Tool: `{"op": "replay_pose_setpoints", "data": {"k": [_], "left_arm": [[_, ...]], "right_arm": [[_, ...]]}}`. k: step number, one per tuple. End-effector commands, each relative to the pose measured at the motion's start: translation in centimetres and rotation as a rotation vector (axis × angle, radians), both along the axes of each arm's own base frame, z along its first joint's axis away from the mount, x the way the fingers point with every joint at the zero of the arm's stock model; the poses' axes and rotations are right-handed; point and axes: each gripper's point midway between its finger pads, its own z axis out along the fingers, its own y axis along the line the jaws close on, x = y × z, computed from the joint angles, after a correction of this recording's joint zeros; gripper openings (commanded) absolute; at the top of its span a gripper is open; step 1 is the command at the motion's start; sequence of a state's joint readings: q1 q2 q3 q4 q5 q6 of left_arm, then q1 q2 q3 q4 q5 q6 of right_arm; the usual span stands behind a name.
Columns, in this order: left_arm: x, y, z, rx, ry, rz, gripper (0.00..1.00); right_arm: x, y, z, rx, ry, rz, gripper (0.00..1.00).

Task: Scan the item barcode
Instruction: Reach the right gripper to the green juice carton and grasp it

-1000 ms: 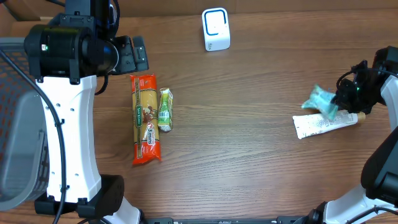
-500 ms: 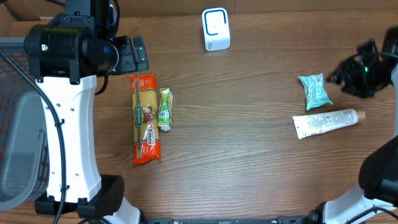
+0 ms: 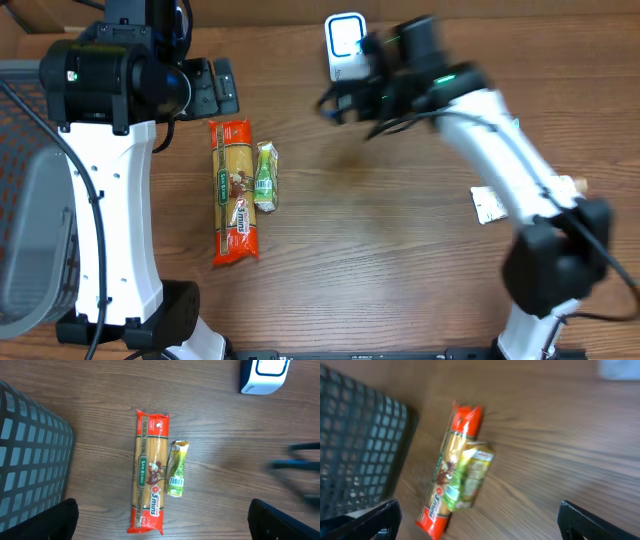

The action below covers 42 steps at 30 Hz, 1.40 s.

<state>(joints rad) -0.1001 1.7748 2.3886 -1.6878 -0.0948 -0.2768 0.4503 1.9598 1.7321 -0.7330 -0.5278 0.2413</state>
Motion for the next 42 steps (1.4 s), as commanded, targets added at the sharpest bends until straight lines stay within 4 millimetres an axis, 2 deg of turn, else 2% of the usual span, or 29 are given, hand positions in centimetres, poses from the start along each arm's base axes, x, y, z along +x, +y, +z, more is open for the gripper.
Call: {"op": "replay_pose_setpoints", "data": {"k": [1,4,9,15,21,25,27,34,38,42], "left_arm": [[0.1,0.2,-0.1,0.018,0.004,-0.011,1.0],[0.1,0.2,-0.1,0.017,0.004,-0.011,1.0],[0.1,0.2,-0.1,0.018,0.004,-0.011,1.0],[0.1,0.2,-0.1,0.018,0.004,-0.011,1.0],[0.1,0.2,-0.1,0.018,0.004,-0.011,1.0],[0.1,0.2,-0.1,0.018,0.004,-0.011,0.99],[0.1,0.2,-0.1,0.017,0.004,-0.011,1.0],[0.1,0.2,-0.1,0.018,0.004,-0.011,1.0],[0.1,0.2,-0.1,0.018,0.004,-0.011,1.0],[0.1,0.2,-0.1,0.018,0.004,-0.011,0.99]], "right_arm": [[-0.7,4.2,-4.9,-0.106,0.012,-0.04,1.0],[-1.7,7.1,-7.4,-0.156,-0.017,-0.02,1.0],[-3.6,10.4,-10.6,-0.209,-0.043,0.021,1.0],[-4.9,12.0,-13.1,-0.264,-0.041,-0.003,1.0],[-5.7,11.8,-14.4,-0.275,0.029,-0.033,0.97],[-6.5,11.4,-15.2,-0.299,0.073,-0.043,0.9],[-6.9,11.1,-15.7,-0.315,0.102,-0.056,0.81],[-7.6,10.5,-16.1,-0.332,0.154,-0.066,0.75],[-7.6,10.3,-16.0,-0.331,0.167,-0.066,0.61],[-6.8,9.3,-15.1,-0.339,0.177,-0.058,0.45]]}}
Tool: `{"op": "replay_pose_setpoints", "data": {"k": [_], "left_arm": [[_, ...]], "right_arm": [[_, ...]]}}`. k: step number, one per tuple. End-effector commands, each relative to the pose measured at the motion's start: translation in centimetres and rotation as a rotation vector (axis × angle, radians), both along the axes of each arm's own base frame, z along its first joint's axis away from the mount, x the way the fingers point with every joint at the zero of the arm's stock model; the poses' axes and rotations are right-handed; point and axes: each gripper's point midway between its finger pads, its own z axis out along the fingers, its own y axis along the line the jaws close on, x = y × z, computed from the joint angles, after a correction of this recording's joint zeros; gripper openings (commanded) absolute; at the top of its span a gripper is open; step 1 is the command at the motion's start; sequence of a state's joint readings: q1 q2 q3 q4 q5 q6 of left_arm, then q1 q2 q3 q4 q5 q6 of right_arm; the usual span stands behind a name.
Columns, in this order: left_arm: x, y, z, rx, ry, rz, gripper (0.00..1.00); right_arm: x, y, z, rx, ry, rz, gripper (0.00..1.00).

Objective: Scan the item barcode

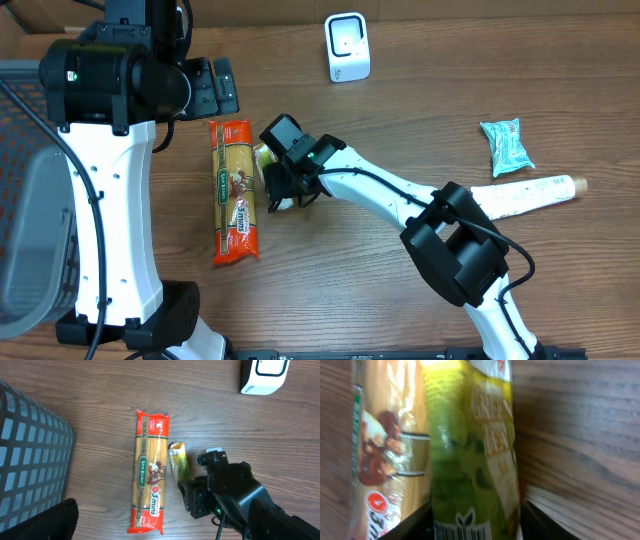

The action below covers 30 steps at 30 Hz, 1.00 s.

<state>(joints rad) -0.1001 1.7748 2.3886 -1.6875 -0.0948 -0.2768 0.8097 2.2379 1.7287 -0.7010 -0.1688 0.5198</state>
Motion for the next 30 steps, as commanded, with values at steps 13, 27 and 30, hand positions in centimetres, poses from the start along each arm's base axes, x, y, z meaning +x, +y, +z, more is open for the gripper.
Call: {"op": "replay_pose_setpoints", "data": {"k": [13,27,30], "left_arm": [[0.1,0.2,-0.1,0.018,0.004,-0.011,1.0],[0.1,0.2,-0.1,0.017,0.004,-0.011,1.0],[0.1,0.2,-0.1,0.018,0.004,-0.011,1.0]], "right_arm": [[3.0,-10.4,4.4,-0.063,0.053,0.183,0.23],[6.1,-20.3,4.6,-0.584,-0.105,-0.01,0.22],[5.0,-18.9,4.7,-0.602,-0.118,0.012,0.22]]}}
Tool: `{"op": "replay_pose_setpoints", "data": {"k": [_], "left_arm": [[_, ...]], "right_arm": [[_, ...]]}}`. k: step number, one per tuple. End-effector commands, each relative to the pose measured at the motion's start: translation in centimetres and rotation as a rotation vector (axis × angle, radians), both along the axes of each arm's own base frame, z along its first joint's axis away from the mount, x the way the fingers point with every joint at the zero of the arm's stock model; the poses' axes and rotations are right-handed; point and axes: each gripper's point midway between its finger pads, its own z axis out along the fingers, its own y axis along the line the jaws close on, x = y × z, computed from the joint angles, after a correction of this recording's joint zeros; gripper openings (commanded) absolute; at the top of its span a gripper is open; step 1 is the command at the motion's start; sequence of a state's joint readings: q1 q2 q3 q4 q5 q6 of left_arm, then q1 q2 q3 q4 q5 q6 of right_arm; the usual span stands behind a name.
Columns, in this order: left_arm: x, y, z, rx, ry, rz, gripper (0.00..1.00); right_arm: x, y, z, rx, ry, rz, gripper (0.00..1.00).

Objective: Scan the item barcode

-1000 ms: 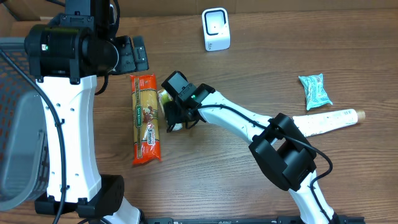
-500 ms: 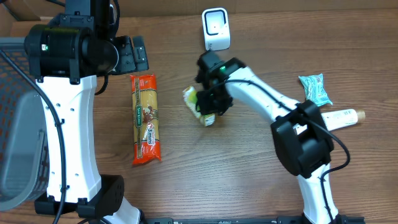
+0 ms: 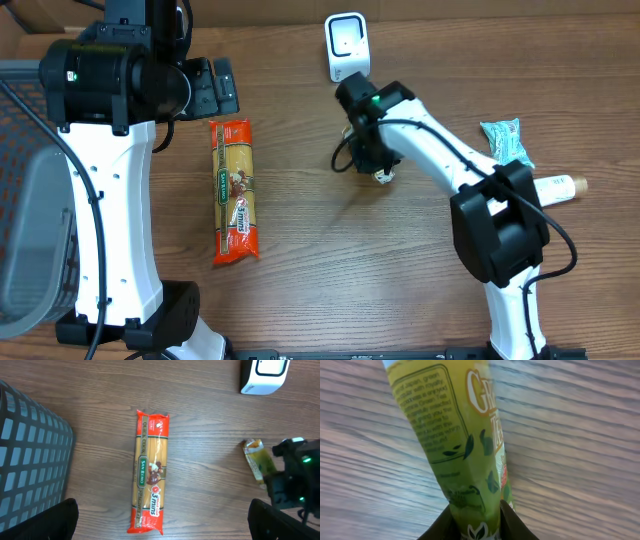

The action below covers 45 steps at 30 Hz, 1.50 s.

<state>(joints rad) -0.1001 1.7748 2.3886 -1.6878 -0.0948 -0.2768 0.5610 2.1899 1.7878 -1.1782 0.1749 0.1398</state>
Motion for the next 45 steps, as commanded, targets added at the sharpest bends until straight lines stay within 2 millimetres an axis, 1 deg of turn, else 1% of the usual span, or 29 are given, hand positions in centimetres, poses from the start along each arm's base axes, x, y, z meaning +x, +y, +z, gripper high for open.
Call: {"op": "replay_pose_setpoints", "data": {"k": [1,3,4,7,8,10,13,16,19,22,23,26,28,32,35,37,39,42,45], "left_arm": [[0.1,0.2,-0.1,0.018,0.004,-0.011,1.0],[0.1,0.2,-0.1,0.018,0.004,-0.011,1.0],[0.1,0.2,-0.1,0.017,0.004,-0.011,1.0],[0.1,0.2,-0.1,0.018,0.004,-0.011,1.0],[0.1,0.2,-0.1,0.017,0.004,-0.011,1.0],[0.1,0.2,-0.1,0.018,0.004,-0.011,1.0],[0.1,0.2,-0.1,0.018,0.004,-0.011,0.99],[0.1,0.2,-0.1,0.018,0.004,-0.011,1.0],[0.1,0.2,-0.1,0.017,0.004,-0.011,1.0],[0.1,0.2,-0.1,0.018,0.004,-0.011,1.0],[0.1,0.2,-0.1,0.018,0.004,-0.011,0.99],[0.1,0.2,-0.1,0.018,0.004,-0.011,1.0],[0.1,0.2,-0.1,0.018,0.004,-0.011,1.0],[0.1,0.2,-0.1,0.018,0.004,-0.011,1.0],[0.1,0.2,-0.1,0.018,0.004,-0.011,1.0],[0.1,0.2,-0.1,0.018,0.004,-0.011,1.0],[0.1,0.2,-0.1,0.017,0.004,-0.011,1.0],[0.1,0.2,-0.1,0.017,0.004,-0.011,1.0],[0.1,0.2,-0.1,0.018,0.004,-0.011,1.0]], "right_arm": [[0.3,1.2,3.4,-0.05,-0.13,0.01,0.22],[-0.8,3.0,3.3,-0.042,-0.125,0.055,0.25],[-1.4,3.8,3.3,-0.035,-0.121,0.075,0.29],[-3.3,6.5,3.1,0.007,-0.095,0.141,0.47],[-3.9,7.3,3.1,0.019,-0.084,0.17,0.51],[-4.8,8.4,3.0,0.033,-0.069,0.223,0.53],[-5.1,9.1,3.2,0.047,-0.074,0.242,0.53],[-4.5,9.0,3.8,0.063,-0.084,0.224,0.53],[-2.9,8.0,4.9,0.081,-0.107,0.156,0.53],[-0.8,6.5,5.9,0.097,-0.135,0.103,0.57],[-0.2,6.1,6.1,0.102,-0.143,0.091,0.6],[1.3,5.2,6.2,0.115,-0.166,0.087,0.77],[1.8,6.2,6.1,0.19,-0.155,0.15,0.79],[2.0,9.6,5.8,0.34,-0.141,0.294,0.79],[1.8,12.2,6.2,0.423,-0.159,0.392,0.79],[2.0,13.9,6.8,0.482,-0.188,0.424,0.79],[2.2,14.7,6.8,0.518,-0.196,0.437,0.79],[1.7,15.8,6.0,0.575,-0.158,0.454,0.78],[0.7,16.7,4.1,0.626,-0.08,0.466,0.76]]}}
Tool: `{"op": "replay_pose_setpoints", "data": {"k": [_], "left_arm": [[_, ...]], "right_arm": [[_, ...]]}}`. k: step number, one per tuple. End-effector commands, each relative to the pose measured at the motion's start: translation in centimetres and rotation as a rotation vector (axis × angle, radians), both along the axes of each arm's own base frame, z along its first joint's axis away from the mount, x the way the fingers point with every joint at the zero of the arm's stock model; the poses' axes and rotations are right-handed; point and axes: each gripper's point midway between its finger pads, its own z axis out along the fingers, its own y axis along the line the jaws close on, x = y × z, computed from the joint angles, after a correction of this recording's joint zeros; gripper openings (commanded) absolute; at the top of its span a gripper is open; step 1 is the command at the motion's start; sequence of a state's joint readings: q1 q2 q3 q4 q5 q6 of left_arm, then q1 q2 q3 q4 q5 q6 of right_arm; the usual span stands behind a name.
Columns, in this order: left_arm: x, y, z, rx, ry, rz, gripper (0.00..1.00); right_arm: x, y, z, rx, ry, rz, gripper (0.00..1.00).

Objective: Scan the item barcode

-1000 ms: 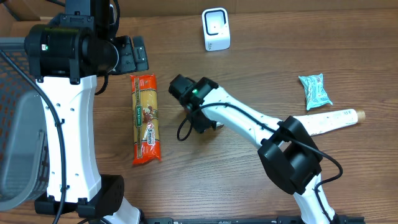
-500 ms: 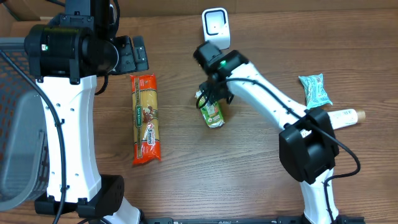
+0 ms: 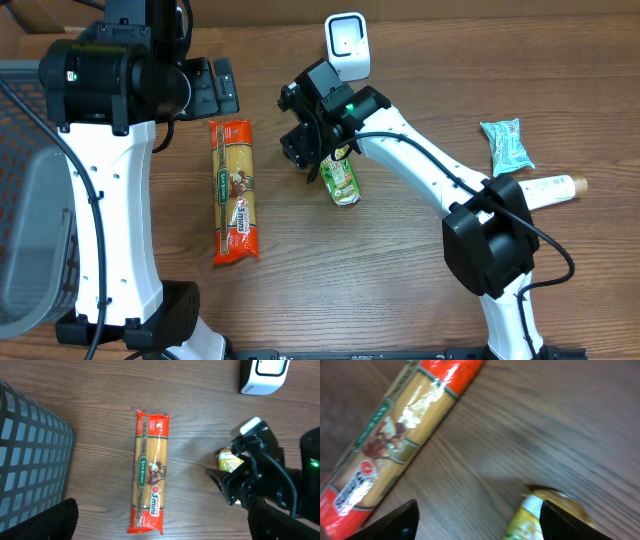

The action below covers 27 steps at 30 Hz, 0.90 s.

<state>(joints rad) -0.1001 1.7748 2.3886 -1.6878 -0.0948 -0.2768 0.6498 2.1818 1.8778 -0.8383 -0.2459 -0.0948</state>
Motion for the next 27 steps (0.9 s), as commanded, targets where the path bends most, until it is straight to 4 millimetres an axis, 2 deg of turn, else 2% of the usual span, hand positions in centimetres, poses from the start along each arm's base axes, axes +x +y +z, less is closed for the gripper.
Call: {"op": "replay_pose_setpoints", "data": {"k": [1,4,8,12,19,24,27], "left_arm": [[0.1,0.2,-0.1,0.018,0.004,-0.011,1.0],[0.1,0.2,-0.1,0.018,0.004,-0.011,1.0],[0.1,0.2,-0.1,0.018,0.004,-0.011,1.0],[0.1,0.2,-0.1,0.018,0.004,-0.011,1.0],[0.1,0.2,-0.1,0.018,0.004,-0.011,1.0],[0.1,0.2,-0.1,0.018,0.004,-0.011,1.0],[0.1,0.2,-0.1,0.017,0.004,-0.011,1.0]], "right_arm": [[-1.4,1.7,-2.1,0.067,0.105,0.077,0.76],[-2.0,1.9,-3.8,0.045,0.138,0.084,0.76],[-2.4,2.2,-4.8,0.023,0.147,0.09,0.75],[-1.0,0.9,-5.4,-0.049,0.117,-0.027,0.76],[3.0,-5.5,-6.2,-0.179,0.111,-0.438,0.72],[4.2,-9.7,-5.8,-0.222,0.158,-0.547,0.67],[4.7,-13.4,-5.5,-0.268,0.202,-0.623,0.66]]}}
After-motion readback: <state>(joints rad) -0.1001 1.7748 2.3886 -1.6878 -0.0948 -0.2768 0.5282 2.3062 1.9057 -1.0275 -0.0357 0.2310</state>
